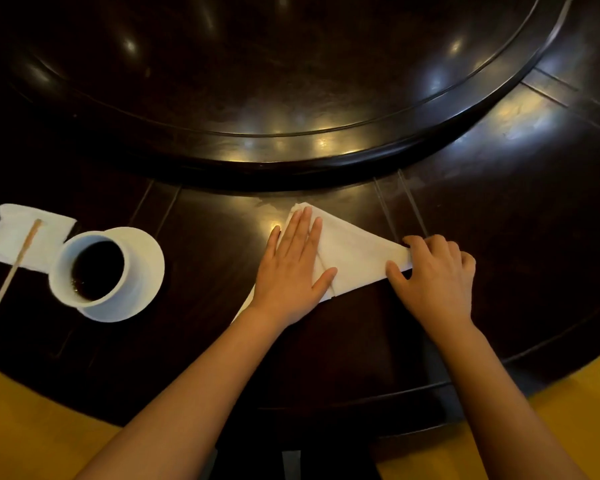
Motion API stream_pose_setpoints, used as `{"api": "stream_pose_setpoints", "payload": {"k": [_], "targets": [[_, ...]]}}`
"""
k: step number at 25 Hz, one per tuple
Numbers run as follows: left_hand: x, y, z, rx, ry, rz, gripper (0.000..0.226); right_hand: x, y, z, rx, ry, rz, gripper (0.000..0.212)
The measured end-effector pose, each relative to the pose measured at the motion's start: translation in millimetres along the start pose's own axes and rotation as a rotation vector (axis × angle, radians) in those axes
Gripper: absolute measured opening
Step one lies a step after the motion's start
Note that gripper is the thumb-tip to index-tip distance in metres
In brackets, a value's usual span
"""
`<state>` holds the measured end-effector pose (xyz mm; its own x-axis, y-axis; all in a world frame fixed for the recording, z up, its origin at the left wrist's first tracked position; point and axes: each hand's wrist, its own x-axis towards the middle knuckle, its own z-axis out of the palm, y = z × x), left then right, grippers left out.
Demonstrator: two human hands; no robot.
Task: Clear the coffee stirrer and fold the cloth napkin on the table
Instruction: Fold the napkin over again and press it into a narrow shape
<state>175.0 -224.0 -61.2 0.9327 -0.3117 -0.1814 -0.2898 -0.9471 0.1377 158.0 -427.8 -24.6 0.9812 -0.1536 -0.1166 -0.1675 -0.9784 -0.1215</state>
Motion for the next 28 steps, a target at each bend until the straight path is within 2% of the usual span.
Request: {"api": "stream_pose_setpoints", "payload": {"k": [2,6,9,13,17,19,21,23,24,25,28], "targets": [[2,1,4,0.019,0.003,-0.014,0.078,9,5,-5,0.022,-0.085,0.004,0.041],[1,7,7,0.016,0.020,-0.076,0.078,19,12,-24,0.494,-0.176,0.056,0.006],[3,19,7,-0.025,0.049,-0.145,0.078,10,3,-45,0.719,-0.043,0.014,0.009],[4,33,10,-0.109,0.100,-0.219,0.077,-7,-29,-66,0.718,0.141,-0.212,0.009],[7,43,5,-0.023,0.070,-0.262,0.075,-24,-57,-68,0.672,0.117,-0.369,0.006],[4,44,-2,-0.209,0.138,-0.240,0.073,-27,-61,-66,0.672,0.098,-0.367,0.005],[-2,33,-18,-0.589,0.307,-0.276,0.062,-29,-63,-65,0.656,0.111,-0.373,0.005],[-1,8,-38,-0.993,0.454,-0.409,0.048,-30,-63,-63,0.636,0.114,-0.401,0.003],[4,-7,-49,-1.208,0.397,-0.491,0.047,-30,-63,-62,0.624,0.107,-0.418,0.001],[12,-22,-58,-1.357,0.246,-0.565,0.051,-31,-63,-61,0.613,0.103,-0.435,0.002],[36,-45,-77,-1.388,-0.269,-0.602,0.059,-36,-67,-58,0.581,0.114,-0.504,0.001]]}}
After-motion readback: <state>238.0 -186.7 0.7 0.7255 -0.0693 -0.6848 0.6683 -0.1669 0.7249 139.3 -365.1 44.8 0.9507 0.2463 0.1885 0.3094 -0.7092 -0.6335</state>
